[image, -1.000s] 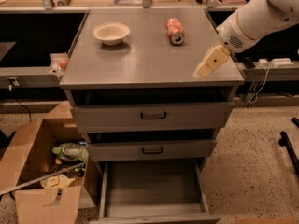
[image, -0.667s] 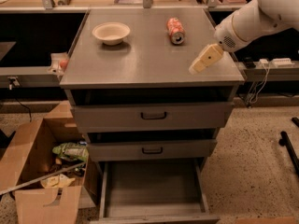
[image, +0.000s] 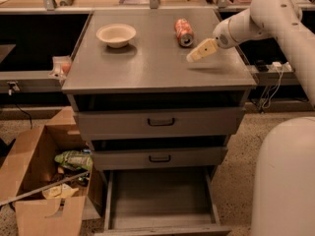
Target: Place coke can into bottom drawer
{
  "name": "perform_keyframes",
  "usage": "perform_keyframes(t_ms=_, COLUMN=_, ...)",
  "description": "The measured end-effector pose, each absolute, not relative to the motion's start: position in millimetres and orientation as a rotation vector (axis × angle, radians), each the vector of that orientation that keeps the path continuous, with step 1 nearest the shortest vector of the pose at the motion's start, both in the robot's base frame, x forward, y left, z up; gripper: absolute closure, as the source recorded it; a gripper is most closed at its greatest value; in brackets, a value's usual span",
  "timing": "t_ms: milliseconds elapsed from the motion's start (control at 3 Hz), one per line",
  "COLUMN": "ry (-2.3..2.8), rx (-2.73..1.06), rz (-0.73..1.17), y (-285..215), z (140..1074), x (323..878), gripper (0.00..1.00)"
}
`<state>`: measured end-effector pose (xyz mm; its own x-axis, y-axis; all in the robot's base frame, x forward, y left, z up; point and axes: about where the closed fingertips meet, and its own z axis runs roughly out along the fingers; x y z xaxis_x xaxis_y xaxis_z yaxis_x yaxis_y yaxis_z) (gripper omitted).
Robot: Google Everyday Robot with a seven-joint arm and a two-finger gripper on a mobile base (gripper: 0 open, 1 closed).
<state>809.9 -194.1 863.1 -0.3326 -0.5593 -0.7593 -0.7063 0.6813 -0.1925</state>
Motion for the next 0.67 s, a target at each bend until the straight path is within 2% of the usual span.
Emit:
perform_keyframes(t_ms=333, ry=1.955, rx=-0.859, rz=0.269, y=-192.6, z=877.2, x=850.1, gripper=0.00)
perform_keyframes(t_ms=667, ry=1.913, rx=-0.845, rz=0.249, y=-198.3, z=900.8, x=856.0, gripper=0.00)
